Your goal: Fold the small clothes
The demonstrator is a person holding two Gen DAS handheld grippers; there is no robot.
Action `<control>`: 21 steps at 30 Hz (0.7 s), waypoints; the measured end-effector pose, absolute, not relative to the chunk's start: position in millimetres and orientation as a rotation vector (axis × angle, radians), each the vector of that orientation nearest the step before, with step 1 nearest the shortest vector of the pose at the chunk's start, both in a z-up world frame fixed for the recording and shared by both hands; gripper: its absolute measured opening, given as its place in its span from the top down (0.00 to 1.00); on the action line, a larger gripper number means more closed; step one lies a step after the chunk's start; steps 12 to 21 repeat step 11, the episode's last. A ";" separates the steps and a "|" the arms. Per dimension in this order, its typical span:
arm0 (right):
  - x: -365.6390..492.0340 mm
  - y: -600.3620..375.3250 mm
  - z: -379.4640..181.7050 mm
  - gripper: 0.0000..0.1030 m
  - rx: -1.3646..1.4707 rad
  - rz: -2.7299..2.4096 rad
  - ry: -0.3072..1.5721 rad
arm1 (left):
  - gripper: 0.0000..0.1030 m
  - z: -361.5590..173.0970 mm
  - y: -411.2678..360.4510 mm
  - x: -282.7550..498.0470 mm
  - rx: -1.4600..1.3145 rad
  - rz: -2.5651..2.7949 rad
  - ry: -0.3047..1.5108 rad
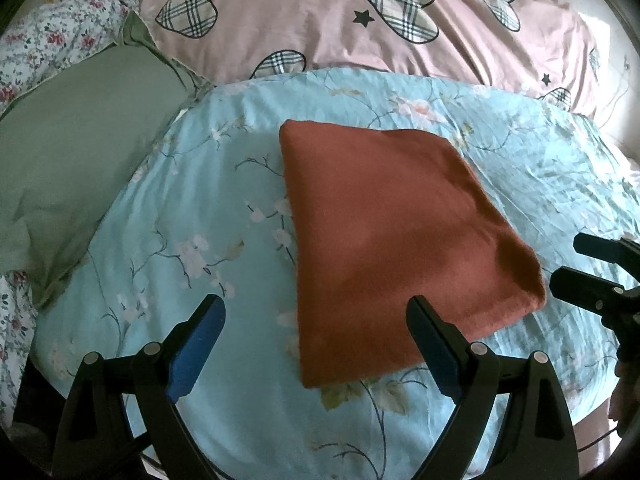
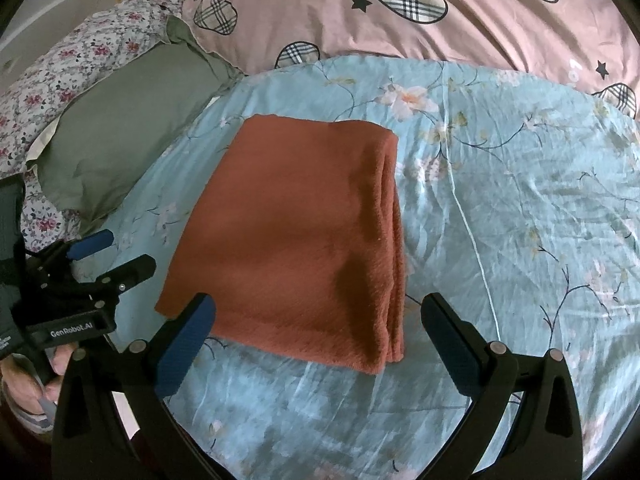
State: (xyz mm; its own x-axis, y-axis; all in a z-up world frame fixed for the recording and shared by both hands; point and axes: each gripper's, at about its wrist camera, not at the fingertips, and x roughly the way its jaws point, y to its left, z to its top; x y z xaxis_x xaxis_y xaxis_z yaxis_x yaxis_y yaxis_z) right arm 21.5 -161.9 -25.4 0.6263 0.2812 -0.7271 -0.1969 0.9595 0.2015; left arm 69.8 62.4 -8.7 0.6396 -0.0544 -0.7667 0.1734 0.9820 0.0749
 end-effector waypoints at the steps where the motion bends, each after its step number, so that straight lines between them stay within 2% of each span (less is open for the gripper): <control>1: 23.3 -162.4 -26.5 0.01 0.108 0.276 0.854 | 0.10 -8.9 62.2 71.2 0.145 -0.130 0.870; 21: 40.7 -164.3 -33.5 0.01 0.125 0.292 0.870 | 0.10 -11.9 65.3 86.5 0.142 -0.110 0.885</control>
